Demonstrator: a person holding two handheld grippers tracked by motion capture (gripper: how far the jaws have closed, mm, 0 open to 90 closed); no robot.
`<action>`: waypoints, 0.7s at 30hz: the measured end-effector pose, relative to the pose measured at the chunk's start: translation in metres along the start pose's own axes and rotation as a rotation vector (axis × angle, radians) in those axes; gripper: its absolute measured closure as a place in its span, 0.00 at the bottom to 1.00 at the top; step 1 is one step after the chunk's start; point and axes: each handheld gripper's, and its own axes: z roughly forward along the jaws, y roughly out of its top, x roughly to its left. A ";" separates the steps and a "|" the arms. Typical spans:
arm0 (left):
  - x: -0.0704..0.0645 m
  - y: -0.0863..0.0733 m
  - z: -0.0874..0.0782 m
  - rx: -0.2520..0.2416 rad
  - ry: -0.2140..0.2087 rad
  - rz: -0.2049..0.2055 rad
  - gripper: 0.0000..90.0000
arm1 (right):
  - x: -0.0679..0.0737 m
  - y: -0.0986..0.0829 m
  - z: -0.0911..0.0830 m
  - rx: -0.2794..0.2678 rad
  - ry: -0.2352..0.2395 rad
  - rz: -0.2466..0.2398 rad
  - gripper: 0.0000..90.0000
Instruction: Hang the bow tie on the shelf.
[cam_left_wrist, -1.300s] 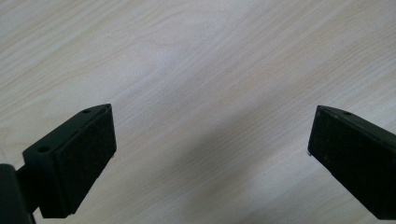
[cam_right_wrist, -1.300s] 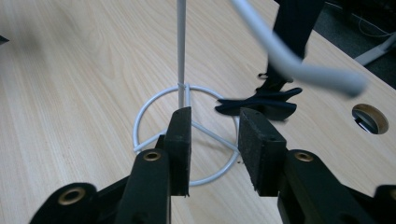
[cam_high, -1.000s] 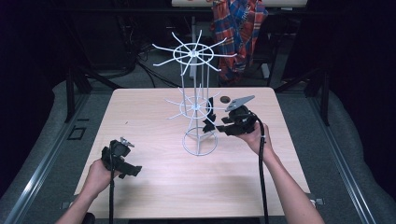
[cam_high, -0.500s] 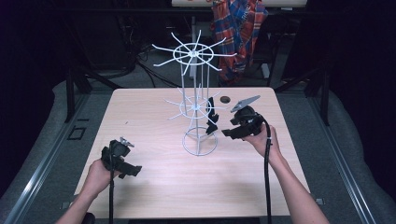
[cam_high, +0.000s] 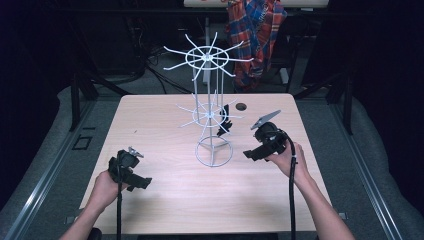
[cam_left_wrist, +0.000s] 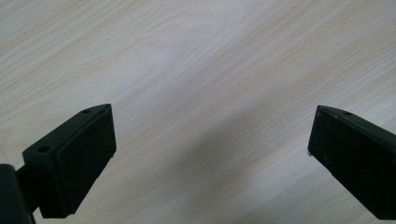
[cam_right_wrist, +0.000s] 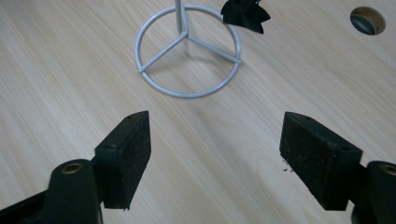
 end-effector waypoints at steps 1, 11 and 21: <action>0.000 0.000 0.000 -0.001 0.000 0.000 0.01 | 0.000 -0.003 -0.001 0.003 0.003 0.002 0.24; -0.001 0.000 -0.001 0.000 0.002 0.000 0.01 | 0.004 -0.042 -0.007 0.056 0.011 0.032 0.17; -0.002 0.001 0.001 0.004 0.001 0.004 0.01 | 0.009 -0.086 0.002 0.167 0.001 0.049 0.13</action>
